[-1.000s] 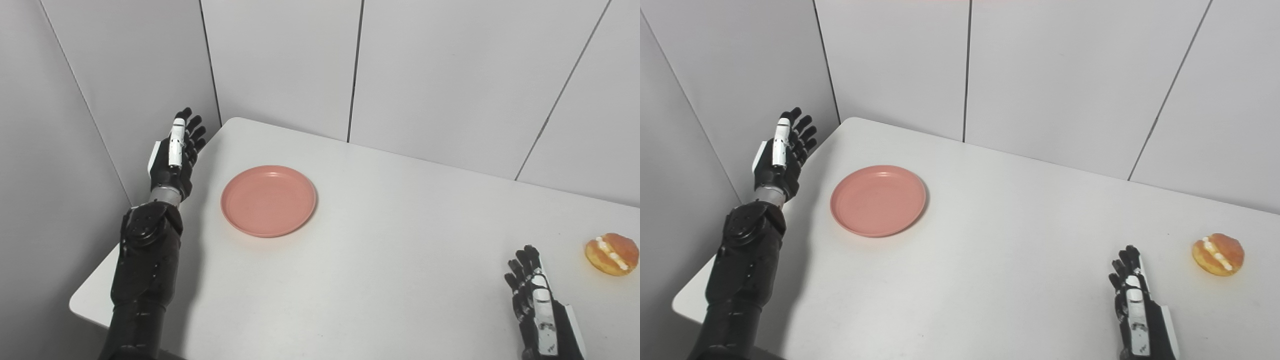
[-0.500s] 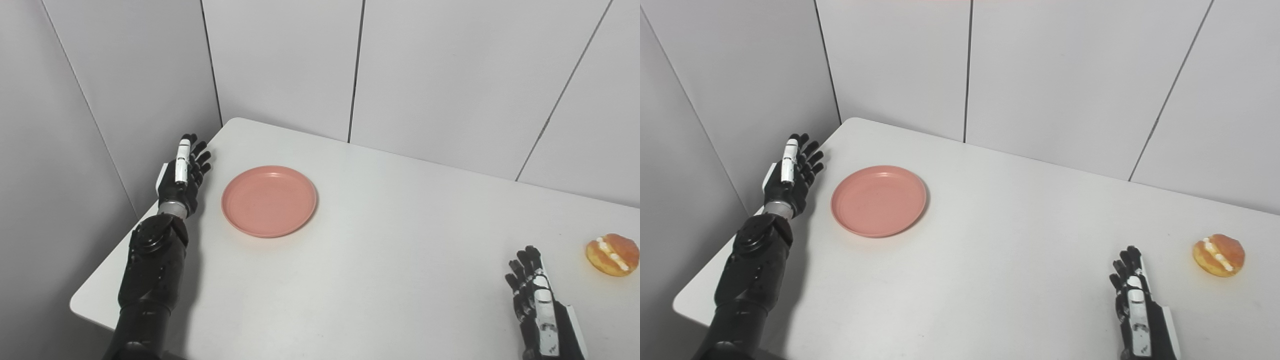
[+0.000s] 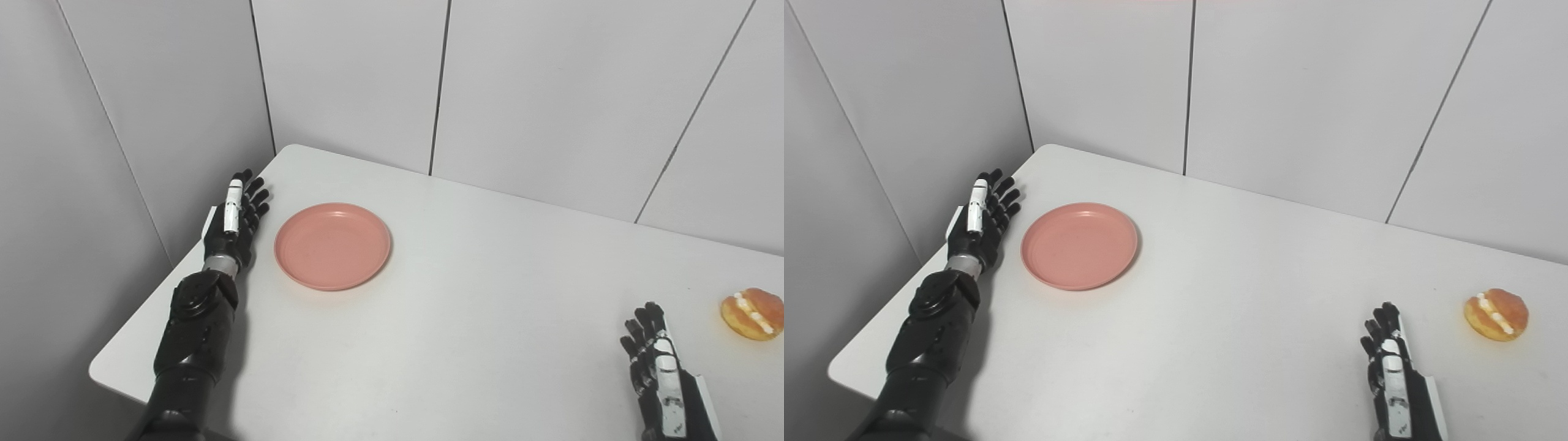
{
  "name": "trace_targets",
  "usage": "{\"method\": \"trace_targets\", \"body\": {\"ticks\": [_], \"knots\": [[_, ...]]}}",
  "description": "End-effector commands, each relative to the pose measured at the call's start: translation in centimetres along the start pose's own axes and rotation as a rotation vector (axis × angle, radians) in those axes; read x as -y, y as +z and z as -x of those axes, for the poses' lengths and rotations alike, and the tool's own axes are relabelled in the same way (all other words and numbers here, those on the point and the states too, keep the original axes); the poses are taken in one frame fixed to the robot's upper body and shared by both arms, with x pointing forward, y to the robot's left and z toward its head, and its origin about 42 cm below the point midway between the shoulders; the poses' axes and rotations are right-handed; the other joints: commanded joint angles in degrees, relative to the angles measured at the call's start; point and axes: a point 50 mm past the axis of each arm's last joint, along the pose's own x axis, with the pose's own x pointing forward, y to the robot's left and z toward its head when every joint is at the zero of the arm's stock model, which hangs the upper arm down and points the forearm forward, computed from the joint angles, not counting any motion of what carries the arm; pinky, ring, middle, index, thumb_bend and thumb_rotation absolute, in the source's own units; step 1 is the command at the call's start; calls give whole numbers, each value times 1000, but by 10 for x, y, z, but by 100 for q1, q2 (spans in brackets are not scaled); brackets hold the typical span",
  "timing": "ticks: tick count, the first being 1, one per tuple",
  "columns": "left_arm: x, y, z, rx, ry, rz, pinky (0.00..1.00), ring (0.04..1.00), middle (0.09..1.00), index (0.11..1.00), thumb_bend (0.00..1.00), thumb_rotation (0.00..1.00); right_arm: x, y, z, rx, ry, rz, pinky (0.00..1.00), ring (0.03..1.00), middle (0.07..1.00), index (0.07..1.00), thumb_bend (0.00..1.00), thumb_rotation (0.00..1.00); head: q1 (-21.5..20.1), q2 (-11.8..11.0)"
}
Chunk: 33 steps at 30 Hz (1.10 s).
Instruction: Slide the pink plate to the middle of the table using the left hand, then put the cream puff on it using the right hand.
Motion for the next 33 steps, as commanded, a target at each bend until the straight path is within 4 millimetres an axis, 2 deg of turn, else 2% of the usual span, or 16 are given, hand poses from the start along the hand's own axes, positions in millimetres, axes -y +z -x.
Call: {"method": "trace_targets", "body": {"ticks": [1, 8, 14, 21, 33], "knots": [[13, 2, -3, 4, -14, 12, 961, 930, 913, 895, 389, 1000, 0, -23, 20, -55, -17, -20, 1000, 1000, 1000, 1000, 386, 948, -3, -1], [26, -6, 4, -13, -40, 13, 927, 898, 883, 884, 390, 1000, 0, -23, 18, -52, -24, -14, 1000, 1000, 1000, 1000, 403, 948, -43, 12], [47, -11, 18, -43, -119, 22, 956, 939, 932, 921, 398, 1000, -1, -23, 17, -53, -18, -24, 1000, 1000, 1000, 1000, 406, 930, -82, 43], [65, -19, 29, -74, -157, 20, 958, 927, 918, 912, 366, 1000, -2, -22, 18, -53, -9, -21, 1000, 1000, 1000, 1000, 397, 931, -126, 73], [95, -40, 41, -122, -243, 22, 952, 924, 918, 907, 378, 1000, -4, -22, 17, -50, -9, -19, 1000, 1000, 1000, 1000, 397, 930, -215, 124]]}}
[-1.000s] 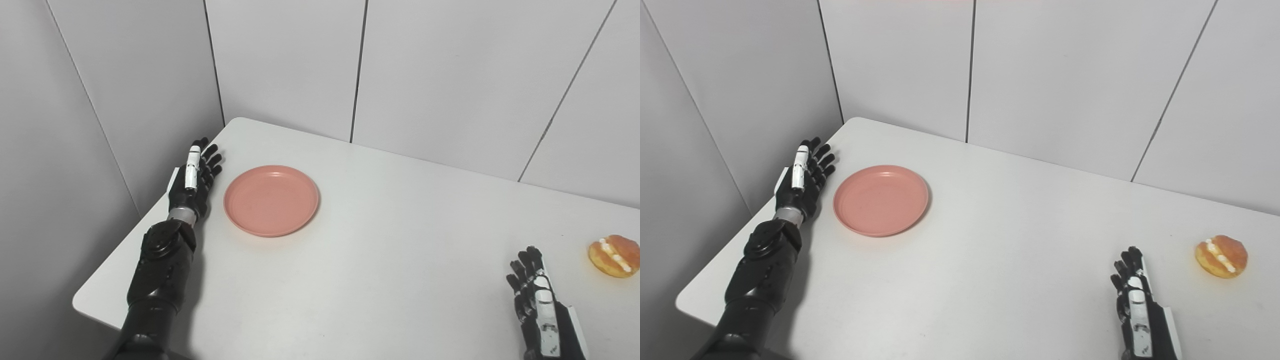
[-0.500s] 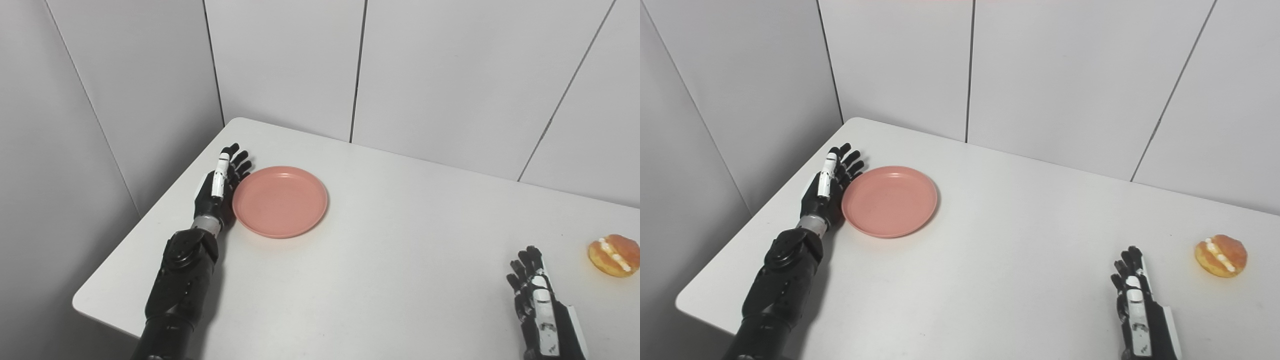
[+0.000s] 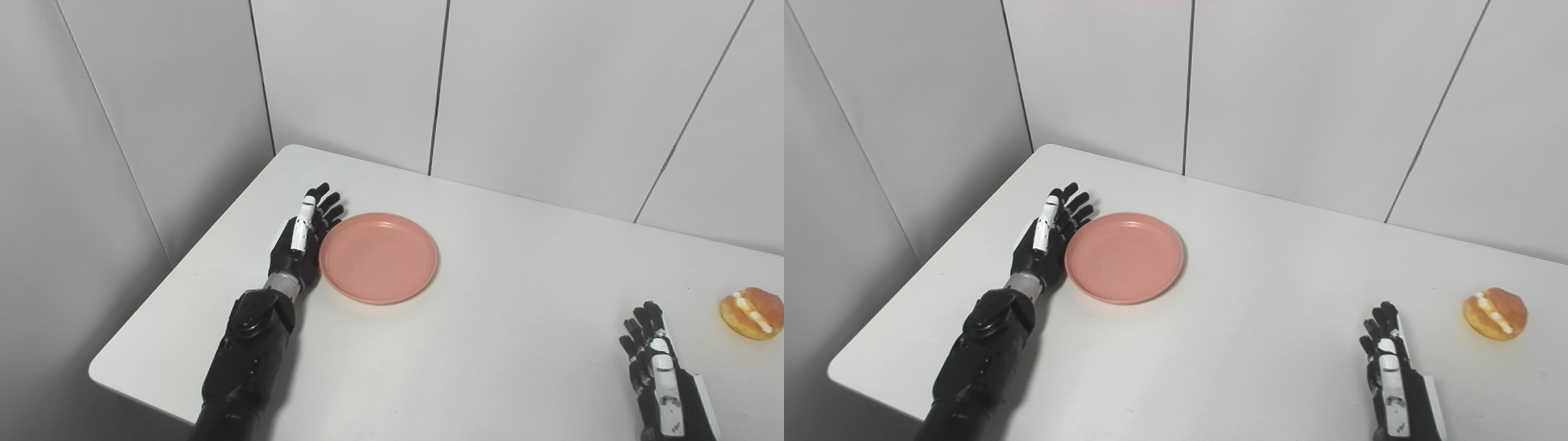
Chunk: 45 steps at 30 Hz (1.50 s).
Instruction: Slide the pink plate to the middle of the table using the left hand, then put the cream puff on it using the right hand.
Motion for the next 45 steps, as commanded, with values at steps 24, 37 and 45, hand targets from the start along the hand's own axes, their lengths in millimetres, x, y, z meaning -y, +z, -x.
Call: {"method": "trace_targets", "body": {"ticks": [24, 37, 45], "knots": [[66, -41, 11, -132, -199, -20, 878, 881, 874, 871, 429, 1000, -12, -22, 17, -48, -38, -20, 1000, 1000, 1000, 1000, 470, 930, -381, 203], [104, -43, 26, -174, -318, 45, 923, 919, 911, 904, 420, 1000, -18, -20, 16, -32, -49, -18, 1000, 1000, 1000, 1000, 476, 931, -780, 394], [122, -40, 35, -180, -348, 39, 932, 922, 916, 910, 414, 1000, -21, -17, 15, -26, -60, -11, 1000, 1000, 1000, 1000, 491, 924, -1007, 523]]}}
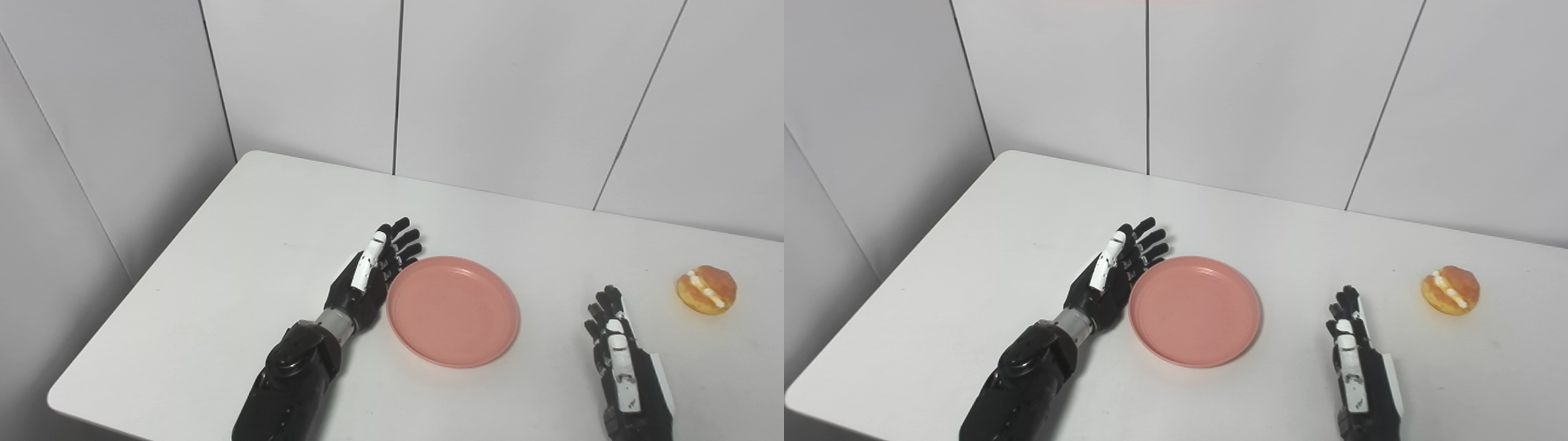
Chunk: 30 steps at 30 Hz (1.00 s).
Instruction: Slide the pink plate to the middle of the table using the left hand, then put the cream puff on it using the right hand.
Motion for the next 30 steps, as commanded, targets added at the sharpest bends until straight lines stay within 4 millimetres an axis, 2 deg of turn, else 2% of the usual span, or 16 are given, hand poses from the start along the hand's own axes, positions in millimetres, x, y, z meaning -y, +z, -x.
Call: {"method": "trace_targets", "body": {"ticks": [1, 15, 21, 30], "knots": [[7, -7, 3, -50, -5, -5, 935, 923, 917, 911, 412, 1000, -7, -16, 16, -34, -18, -25, 1000, 1000, 1000, 1000, 486, 926, -62, 28], [43, -14, 1, -70, -56, 6, 932, 923, 925, 923, 411, 1000, -17, -8, 16, -20, -26, -23, 1000, 1000, 1000, 1000, 507, 904, -568, 331], [46, -19, 7, -89, -56, 32, 931, 923, 923, 923, 398, 1000, -19, -7, 15, -13, -26, -10, 1000, 1000, 1000, 1000, 538, 911, -764, 464], [34, -27, 17, -90, -24, 43, 956, 933, 933, 938, 422, 1000, -22, -3, 15, -17, -33, 9, 1000, 1000, 1000, 1000, 536, 929, -1110, 546]]}}
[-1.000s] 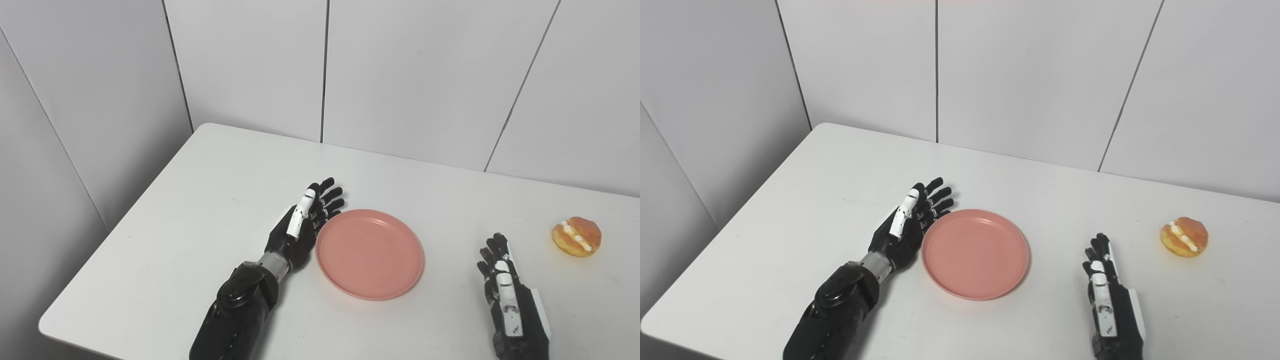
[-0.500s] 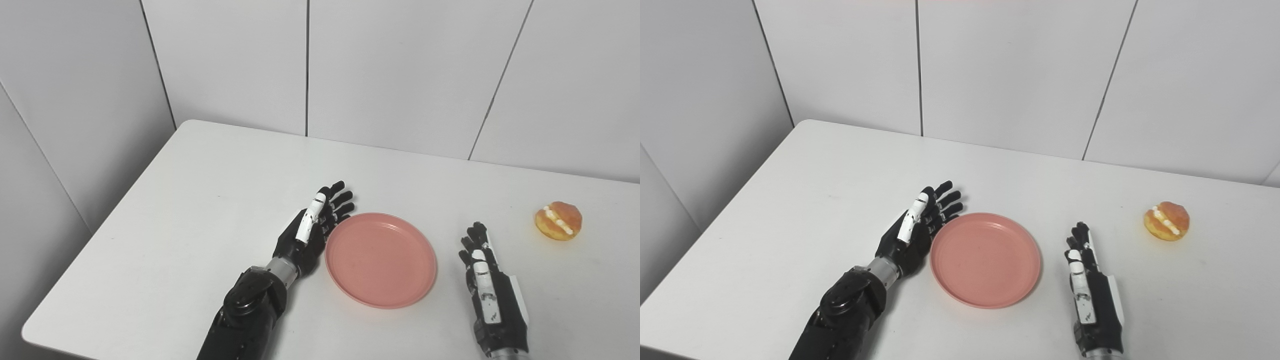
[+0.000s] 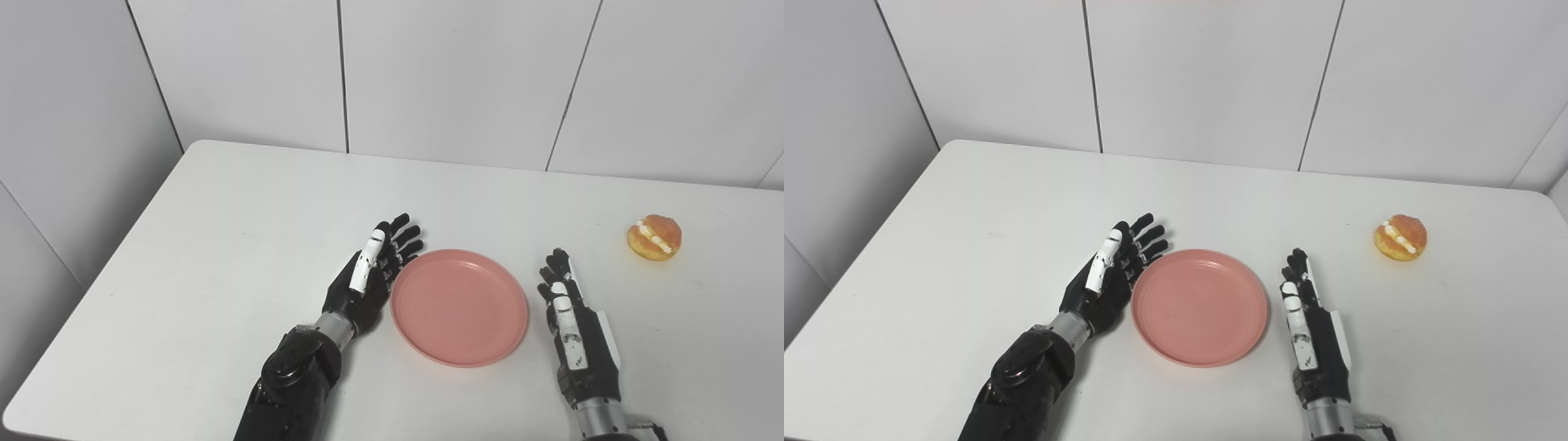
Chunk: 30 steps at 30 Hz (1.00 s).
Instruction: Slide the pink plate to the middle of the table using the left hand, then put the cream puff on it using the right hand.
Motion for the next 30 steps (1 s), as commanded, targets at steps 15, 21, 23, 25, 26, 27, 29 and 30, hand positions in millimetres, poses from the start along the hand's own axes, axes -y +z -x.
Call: {"method": "trace_targets", "body": {"ticks": [15, 21, 23, 25, 26, 27, 29, 30], "knots": [[-11, -18, 18, 10, 105, 44, 956, 939, 935, 932, 413, 1000, 12, 23, 6, -4, -78, 10, 970, 965, 984, 1000, 601, 906, -199, -102], [-22, -23, 21, 15, 133, 27, 963, 939, 930, 925, 429, 1000, 21, 42, -1, 17, -101, 75, 982, 954, 972, 986, 665, 859, -447, -173], [-25, -24, 21, 16, 132, 24, 962, 944, 934, 929, 430, 1000, 25, 49, -4, 30, -95, 107, 995, 957, 970, 983, 679, 860, -522, -197], [-28, -26, 21, 16, 128, 22, 959, 945, 936, 933, 434, 1000, 29, 57, -7, 50, -82, 138, 997, 971, 973, 984, 681, 858, -587, -222], [-29, -26, 21, 16, 128, 21, 958, 944, 935, 933, 436, 1000, 30, 62, -8, 59, -84, 169, 999, 975, 974, 984, 687, 854, -587, -222], [-30, -27, 21, 14, 128, 19, 957, 942, 933, 931, 436, 1000, 32, 66, -9, 67, -87, 198, 979, 966, 969, 979, 687, 865, -633, -242], [-31, -28, 21, 15, 128, 21, 952, 937, 929, 927, 434, 1000, 35, 76, -11, 80, -94, 256, 949, 952, 960, 969, 672, 885, -686, -271], [-31, -28, 20, 16, 128, 22, 951, 936, 928, 926, 433, 1000, 36, 78, -12, 82, -95, 271, 938, 946, 958, 965, 669, 892, -686, -271]]}}
